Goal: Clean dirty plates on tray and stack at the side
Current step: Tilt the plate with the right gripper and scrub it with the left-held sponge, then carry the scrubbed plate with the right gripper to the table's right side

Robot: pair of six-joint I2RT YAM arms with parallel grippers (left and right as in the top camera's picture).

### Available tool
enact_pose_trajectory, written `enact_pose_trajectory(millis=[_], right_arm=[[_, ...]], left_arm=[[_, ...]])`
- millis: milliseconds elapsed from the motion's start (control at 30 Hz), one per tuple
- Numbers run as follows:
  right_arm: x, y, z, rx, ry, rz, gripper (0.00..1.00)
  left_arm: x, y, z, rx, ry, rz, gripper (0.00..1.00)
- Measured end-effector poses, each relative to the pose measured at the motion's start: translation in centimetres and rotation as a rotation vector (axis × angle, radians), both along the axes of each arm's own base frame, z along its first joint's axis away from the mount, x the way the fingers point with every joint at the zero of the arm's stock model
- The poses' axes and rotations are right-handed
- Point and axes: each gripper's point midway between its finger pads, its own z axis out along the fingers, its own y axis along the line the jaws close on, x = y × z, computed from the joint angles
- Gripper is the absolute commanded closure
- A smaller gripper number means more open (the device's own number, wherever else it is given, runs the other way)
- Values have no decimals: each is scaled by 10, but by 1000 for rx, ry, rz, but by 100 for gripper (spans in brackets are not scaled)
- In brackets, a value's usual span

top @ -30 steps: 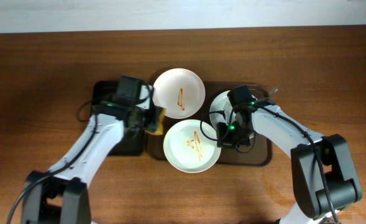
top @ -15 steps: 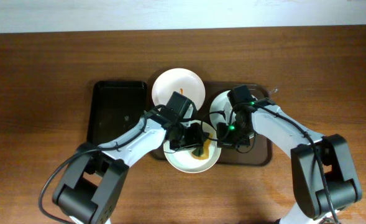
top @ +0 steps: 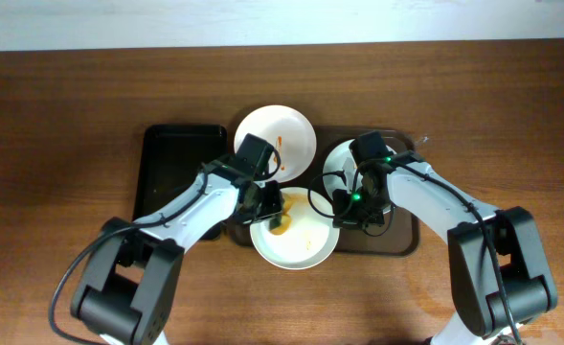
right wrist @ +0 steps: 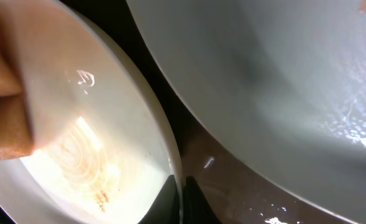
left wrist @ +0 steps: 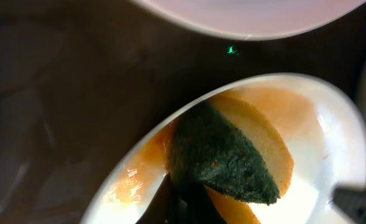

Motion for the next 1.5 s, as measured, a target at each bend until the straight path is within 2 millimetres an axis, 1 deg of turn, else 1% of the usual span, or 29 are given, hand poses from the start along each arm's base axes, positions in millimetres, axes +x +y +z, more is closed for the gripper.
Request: enact_pose_trajectory(millis=[33, 67, 133, 200, 233, 267, 333, 433, 467, 533, 633, 700, 833, 900, 967, 1033, 1100, 1167, 1233, 1267, 1367, 1433, 1500], right_arm=[[0, 0, 0, -2, 1, 0, 96], [0, -1, 0, -5, 0, 0, 96], [0, -1, -1, -8, 0, 0, 96], [0, -1, -1, -8, 0, 0, 96], [0, -1, -1, -8, 0, 0, 96], [0, -1, -1, -8, 0, 0, 96], [0, -1, -1, -8, 0, 0, 96], [0, -1, -1, -9, 0, 0, 96], [0, -1, -1, -9, 0, 0, 96], [-1, -2, -1, -9, 2, -1, 96], [-1, -2, -1, -10, 2, 0, 96], [-1, -2, -1, -10, 2, 0, 96], [-1, -2, -1, -12, 1, 0, 96], [-1, -3, -1, -16, 1, 0, 96], [-1, -3, -1, -17, 1, 0, 96], [-1, -3, -1, -16, 1, -1, 96], [0, -3, -1, -16, 0, 0, 96], [1, -3, -1, -17, -6, -1, 96], [1, -3, 0, -18, -5, -1, 96], [1, -3, 0, -18, -4, -1, 96], [1, -3, 0, -18, -4, -1, 96], [1, -3, 0, -17, -4, -1, 96], [1, -2, 0, -14, -3, -1, 96]], left_arm=[[-1, 4, 6, 18, -24, -33, 100], [1, 9, 17, 35, -69, -59, 100], [11, 14, 47, 49, -183, -72, 100], [18, 14, 76, 26, -277, -74, 100], [18, 14, 81, 19, -290, -72, 100], [17, 13, 82, 11, -286, -65, 100], [13, 6, 76, -34, -233, -27, 100], [5, -8, 60, -113, -118, 30, 100], [3, -21, 48, -172, -56, 39, 100], [3, -41, 39, -276, 1, 24, 100], [-11, -65, 22, -357, 110, 3, 100], [-21, -81, 19, -395, 153, -21, 100], [-37, -98, 19, -414, 190, -55, 100], [-43, -102, 17, -411, 203, -61, 100], [-50, -99, 15, -391, 237, -52, 100], [-58, -89, 8, -333, 275, -30, 100], [-54, -84, 4, -298, 254, -15, 100], [-39, -81, 2, -284, 190, 1, 100], [-17, -72, 2, -278, 118, 35, 100], [-3, -59, 0, -260, 91, 76, 100], [19, -30, -2, -233, 45, 118, 100], [19, -17, -5, -213, 57, 118, 100], [10, -6, -6, -186, 89, 92, 100]])
